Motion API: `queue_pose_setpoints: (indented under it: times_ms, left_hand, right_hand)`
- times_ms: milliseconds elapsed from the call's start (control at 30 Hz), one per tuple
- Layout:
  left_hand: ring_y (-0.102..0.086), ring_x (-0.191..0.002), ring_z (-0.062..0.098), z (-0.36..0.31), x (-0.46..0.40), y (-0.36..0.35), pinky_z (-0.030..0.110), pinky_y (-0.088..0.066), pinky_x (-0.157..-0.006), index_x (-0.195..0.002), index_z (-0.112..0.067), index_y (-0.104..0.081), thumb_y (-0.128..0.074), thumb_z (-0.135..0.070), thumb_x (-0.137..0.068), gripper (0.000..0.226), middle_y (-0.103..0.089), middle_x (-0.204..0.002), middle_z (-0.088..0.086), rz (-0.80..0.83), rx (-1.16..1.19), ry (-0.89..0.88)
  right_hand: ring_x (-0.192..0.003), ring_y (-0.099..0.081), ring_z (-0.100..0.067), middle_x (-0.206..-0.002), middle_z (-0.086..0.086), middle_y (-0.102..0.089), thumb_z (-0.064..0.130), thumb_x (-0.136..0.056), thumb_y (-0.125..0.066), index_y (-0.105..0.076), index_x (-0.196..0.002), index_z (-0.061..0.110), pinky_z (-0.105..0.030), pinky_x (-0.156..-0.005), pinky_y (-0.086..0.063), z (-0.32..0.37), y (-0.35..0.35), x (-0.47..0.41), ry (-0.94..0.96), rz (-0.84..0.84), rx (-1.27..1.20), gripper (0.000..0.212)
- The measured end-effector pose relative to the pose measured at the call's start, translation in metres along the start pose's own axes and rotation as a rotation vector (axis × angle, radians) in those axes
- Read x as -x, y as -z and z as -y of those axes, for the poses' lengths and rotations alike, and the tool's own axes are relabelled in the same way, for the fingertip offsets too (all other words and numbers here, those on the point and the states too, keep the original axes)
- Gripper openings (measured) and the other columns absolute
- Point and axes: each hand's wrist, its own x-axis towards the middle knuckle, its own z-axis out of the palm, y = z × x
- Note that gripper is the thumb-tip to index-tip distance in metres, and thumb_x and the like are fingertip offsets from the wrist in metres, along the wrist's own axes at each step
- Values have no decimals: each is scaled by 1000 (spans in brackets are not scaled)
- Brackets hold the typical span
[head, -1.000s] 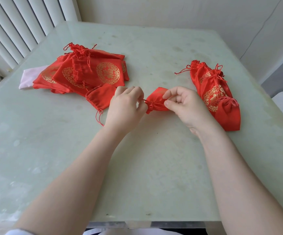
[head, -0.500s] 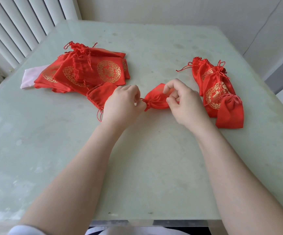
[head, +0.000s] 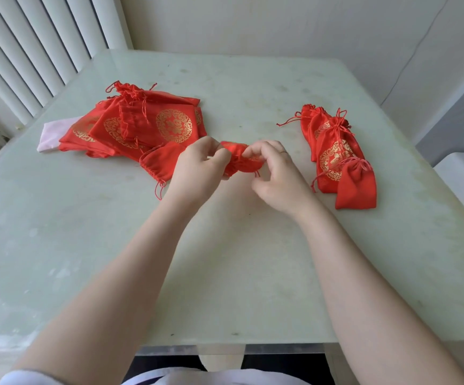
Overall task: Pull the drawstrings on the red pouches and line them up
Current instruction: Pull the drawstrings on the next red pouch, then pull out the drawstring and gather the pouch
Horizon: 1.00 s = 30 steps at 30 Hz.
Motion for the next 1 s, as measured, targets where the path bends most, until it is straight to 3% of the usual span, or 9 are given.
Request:
queue_pose_setpoints:
  times_ms: [100, 167, 233, 367, 500, 600, 733, 833, 1000]
  left_hand:
    - [-67, -61, 20, -11, -2, 2, 44, -56, -77, -69, -12, -50, -44, -15, -78, 11, -65, -60, 2, 43, 110, 24]
    - [-61, -52, 16, -20, -1, 2, 34, -55, -62, -71, -11, -48, -42, -8, -88, 18, -62, -68, 8, 84, 210, 24]
    - [-55, -52, 13, -27, 6, 0, 25, -44, -53, -74, -12, -51, -44, -15, -92, 19, -61, -67, 2, 124, 265, -11]
    - [-56, -62, 0, -17, 15, -15, 13, -45, -59, -85, -23, -57, -67, -28, -77, 14, -63, -75, -9, 189, 73, -145]
    - [-57, -62, 8, -5, 26, -46, 27, -48, -64, -83, -30, -43, -63, -7, -83, 30, -62, -77, -6, 333, -39, -146]
    - [-54, -64, 20, -5, 29, -71, 32, -44, -62, -83, -26, -35, -62, -7, -85, 33, -62, -73, -3, 356, 1, -106]
    - [-56, -63, 9, -10, 30, -98, 20, -44, -63, -87, -25, -31, -65, -8, -83, 39, -65, -82, 0, 418, -57, -177]
    - [-60, -75, 17, -12, 30, -114, 25, -45, -73, -88, -21, -37, -67, -7, -80, 34, -67, -88, 4, 493, -198, -252]
    - [-54, -76, 15, -13, 24, -130, 19, -38, -66, -73, -19, -46, -65, -5, -80, 25, -56, -77, -3, 446, -307, -311]
  right_hand:
    - [-103, -53, -19, -113, -5, -56, 14, -75, -69, -57, -108, 12, -26, -85, -41, 6, 8, -3, -20, -3, 133, 34]
    - [-90, -58, -19, -98, -3, -64, 17, -79, -68, -60, -103, 12, -28, -76, -42, 11, 16, -3, -36, -30, 74, 25]
    - [-85, -60, -22, -88, -4, -66, 14, -81, -64, -64, -97, 11, -33, -76, -45, 14, 24, -2, -30, -72, 24, 16]
    - [-82, -64, -19, -87, -4, -69, 23, -81, -66, -65, -92, 14, -41, -78, -49, 7, 45, 9, -119, -108, -124, 14]
    - [-77, -60, -10, -80, 11, -63, 23, -82, -67, -59, -84, 28, -27, -69, -44, -10, 66, 27, -194, -94, -30, 9]
    - [-80, -62, -18, -77, 6, -63, 21, -80, -68, -59, -82, 23, -33, -73, -46, -27, 79, 41, -269, -166, 47, 9]
    - [-88, -59, -26, -87, -3, -63, 24, -81, -66, -61, -93, 15, -27, -66, -35, -48, 100, 51, -359, -328, 173, 15]
    - [-94, -58, -27, -96, -5, -64, 22, -81, -65, -57, -98, 16, -27, -68, -35, -61, 113, 52, -415, -413, 204, 20]
    - [-118, -45, -32, -126, -12, -51, 13, -84, -56, -47, -119, 13, -37, -93, -35, -63, 107, 50, -492, -410, 287, 36]
